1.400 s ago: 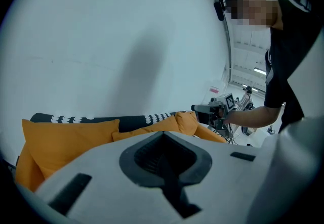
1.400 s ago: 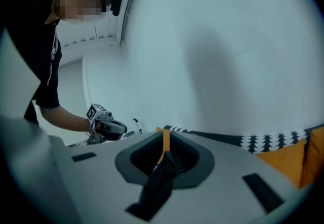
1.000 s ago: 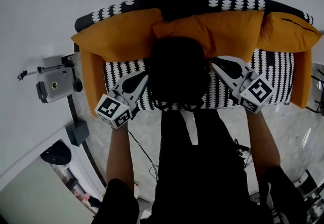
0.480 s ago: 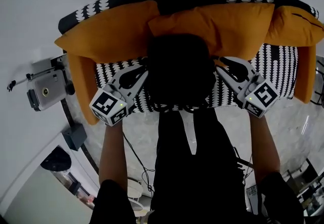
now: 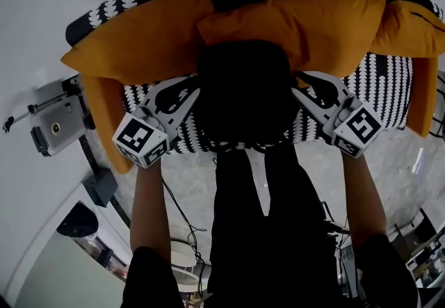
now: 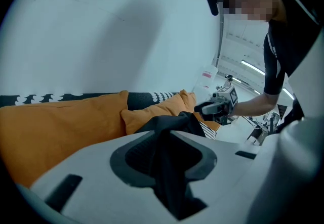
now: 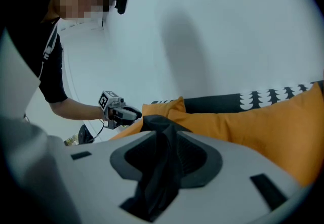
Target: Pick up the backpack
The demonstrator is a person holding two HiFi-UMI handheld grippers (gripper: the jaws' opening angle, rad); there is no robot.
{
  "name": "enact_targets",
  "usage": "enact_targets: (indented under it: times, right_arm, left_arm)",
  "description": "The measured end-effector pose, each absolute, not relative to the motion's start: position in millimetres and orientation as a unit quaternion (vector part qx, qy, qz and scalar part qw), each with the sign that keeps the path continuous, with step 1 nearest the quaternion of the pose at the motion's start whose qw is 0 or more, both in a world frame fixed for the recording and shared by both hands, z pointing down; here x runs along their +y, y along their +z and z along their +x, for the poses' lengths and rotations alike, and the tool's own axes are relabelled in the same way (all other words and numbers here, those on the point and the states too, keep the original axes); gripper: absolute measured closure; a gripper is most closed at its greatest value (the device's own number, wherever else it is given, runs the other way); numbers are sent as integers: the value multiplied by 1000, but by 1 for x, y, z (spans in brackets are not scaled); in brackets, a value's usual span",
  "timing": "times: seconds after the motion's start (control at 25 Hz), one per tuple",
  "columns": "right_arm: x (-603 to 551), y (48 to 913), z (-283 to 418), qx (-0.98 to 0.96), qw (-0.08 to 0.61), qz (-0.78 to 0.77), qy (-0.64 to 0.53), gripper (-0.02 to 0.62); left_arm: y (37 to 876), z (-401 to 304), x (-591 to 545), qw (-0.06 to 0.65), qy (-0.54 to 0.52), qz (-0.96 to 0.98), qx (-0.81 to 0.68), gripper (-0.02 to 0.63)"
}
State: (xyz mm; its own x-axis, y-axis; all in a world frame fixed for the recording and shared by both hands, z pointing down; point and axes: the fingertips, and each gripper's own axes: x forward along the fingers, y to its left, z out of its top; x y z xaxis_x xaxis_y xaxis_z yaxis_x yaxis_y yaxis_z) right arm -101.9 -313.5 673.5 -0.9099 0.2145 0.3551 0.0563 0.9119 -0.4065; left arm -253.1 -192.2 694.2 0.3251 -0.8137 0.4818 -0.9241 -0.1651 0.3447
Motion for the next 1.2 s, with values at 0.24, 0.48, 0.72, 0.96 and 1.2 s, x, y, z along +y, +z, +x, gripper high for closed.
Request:
enact_targets:
  times: [0.24,0.48,0.72,0.96,1.2]
  right_arm:
    - [-311,682,-111,-957,204,-78,193,482]
    - [-308,697,-118,-954,231,-79,173,476]
    - [-301,710,-114,-950,249,-90,163,471]
    - [-303,715,-113,-948,260,-86,165,469]
    - [-301,721,-111,-947,262,-83,164,471]
  left_arm:
    - [704,-256,-196,295,104,762,-567,491]
    - [712,-256,-201,296,112,773,-550,455]
    - [722,-254,-203,295,125,777,-542,426]
    - [729,-245,-207,304,120,780,-533,426]
    - [734,-232,-212,303,118,783,-530,428]
